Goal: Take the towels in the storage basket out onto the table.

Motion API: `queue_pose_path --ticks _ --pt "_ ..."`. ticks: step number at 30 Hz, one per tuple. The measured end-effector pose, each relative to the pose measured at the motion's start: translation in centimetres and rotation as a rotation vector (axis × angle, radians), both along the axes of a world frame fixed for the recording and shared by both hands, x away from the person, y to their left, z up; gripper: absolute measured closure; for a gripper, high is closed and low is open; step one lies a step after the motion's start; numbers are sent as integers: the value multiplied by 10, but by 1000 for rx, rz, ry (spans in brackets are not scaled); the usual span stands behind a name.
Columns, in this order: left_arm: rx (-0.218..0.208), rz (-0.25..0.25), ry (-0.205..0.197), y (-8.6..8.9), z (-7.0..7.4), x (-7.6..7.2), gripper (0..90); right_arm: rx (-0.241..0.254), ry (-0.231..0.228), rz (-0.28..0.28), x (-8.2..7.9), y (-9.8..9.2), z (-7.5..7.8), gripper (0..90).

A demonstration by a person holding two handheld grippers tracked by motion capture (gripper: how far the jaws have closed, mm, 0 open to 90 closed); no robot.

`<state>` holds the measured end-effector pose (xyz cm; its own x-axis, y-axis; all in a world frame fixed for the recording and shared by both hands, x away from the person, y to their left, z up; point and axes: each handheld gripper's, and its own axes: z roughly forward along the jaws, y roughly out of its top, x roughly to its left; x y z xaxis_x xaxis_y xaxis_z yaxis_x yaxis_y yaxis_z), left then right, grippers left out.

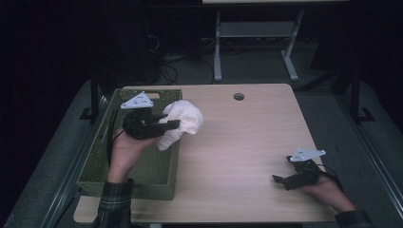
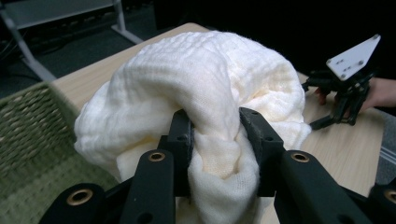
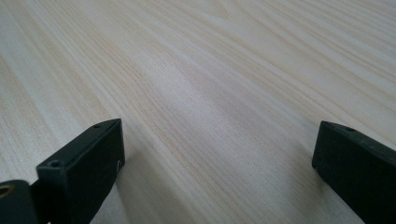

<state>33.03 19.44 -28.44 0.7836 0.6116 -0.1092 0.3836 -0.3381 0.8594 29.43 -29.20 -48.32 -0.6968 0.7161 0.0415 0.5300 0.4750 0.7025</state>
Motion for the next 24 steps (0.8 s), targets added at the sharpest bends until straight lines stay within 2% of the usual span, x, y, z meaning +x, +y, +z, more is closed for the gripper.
queue_pose_path --ticks 7,13,24 --pt "-34 -41 -14 -23 5 5 667 2 -2 -1 0 0 0 18" --pt "-54 -61 -10 -38 6 8 668 2 -2 -1 0 0 0 18" --pt "-54 -125 -1 -77 0 15 669 0 0 0 0 0 0 18"
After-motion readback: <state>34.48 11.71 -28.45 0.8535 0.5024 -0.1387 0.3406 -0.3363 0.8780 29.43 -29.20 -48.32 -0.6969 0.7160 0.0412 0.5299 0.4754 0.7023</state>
